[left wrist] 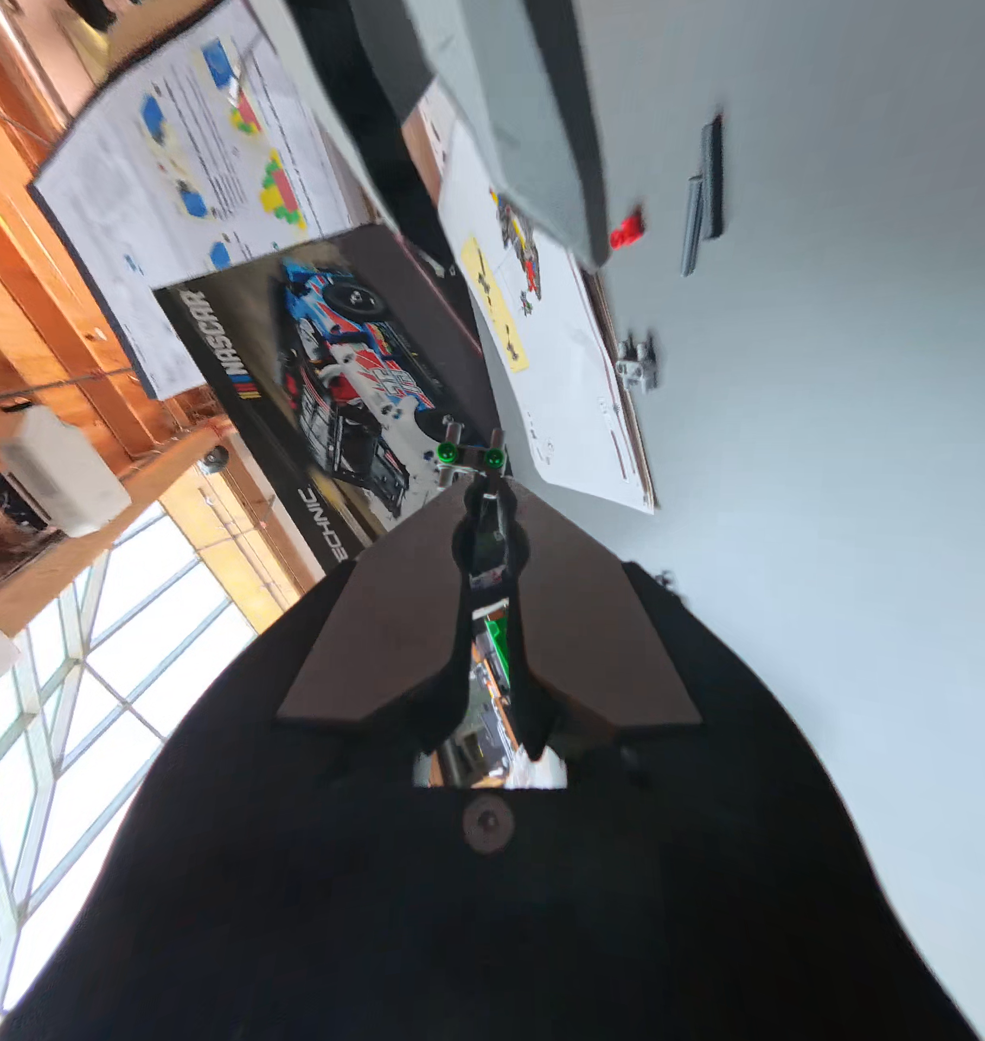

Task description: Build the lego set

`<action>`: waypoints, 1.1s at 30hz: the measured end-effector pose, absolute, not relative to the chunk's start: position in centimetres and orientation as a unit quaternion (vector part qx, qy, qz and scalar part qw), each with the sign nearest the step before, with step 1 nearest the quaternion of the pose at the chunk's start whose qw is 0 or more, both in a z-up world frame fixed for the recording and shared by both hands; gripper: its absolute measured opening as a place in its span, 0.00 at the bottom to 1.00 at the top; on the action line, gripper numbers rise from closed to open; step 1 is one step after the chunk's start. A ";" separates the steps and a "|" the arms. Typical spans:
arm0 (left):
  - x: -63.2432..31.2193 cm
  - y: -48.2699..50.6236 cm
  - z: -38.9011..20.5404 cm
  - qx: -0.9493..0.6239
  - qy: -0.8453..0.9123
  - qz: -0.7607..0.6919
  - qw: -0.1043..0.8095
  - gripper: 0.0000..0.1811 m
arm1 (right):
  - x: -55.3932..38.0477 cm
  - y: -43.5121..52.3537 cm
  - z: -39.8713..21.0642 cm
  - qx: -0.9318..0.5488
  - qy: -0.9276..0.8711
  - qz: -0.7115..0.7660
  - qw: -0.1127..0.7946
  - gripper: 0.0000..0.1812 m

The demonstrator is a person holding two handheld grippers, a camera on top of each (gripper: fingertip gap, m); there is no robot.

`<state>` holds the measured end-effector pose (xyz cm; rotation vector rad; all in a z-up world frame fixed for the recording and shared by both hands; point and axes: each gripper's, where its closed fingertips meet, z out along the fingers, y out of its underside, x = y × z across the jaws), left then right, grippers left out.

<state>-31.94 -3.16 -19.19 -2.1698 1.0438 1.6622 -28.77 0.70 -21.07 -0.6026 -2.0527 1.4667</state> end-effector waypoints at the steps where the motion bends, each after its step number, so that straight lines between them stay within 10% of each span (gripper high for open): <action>1: -31.1 -3.1 -19.5 -0.737 0.358 0.560 0.123 0.01 | -28.6 0.5 -20.8 -0.218 -0.759 0.552 0.266 0.41; 17: -27.3 -2.7 -23.1 -0.895 0.063 0.078 0.434 0.01 | -27.8 -0.8 -22.4 -0.201 -0.784 0.542 0.227 0.38; 33: -27.5 -3.5 -29.1 -0.903 0.163 0.060 0.394 0.01 | -27.0 -1.6 -24.3 -0.188 -0.818 0.499 0.213 0.33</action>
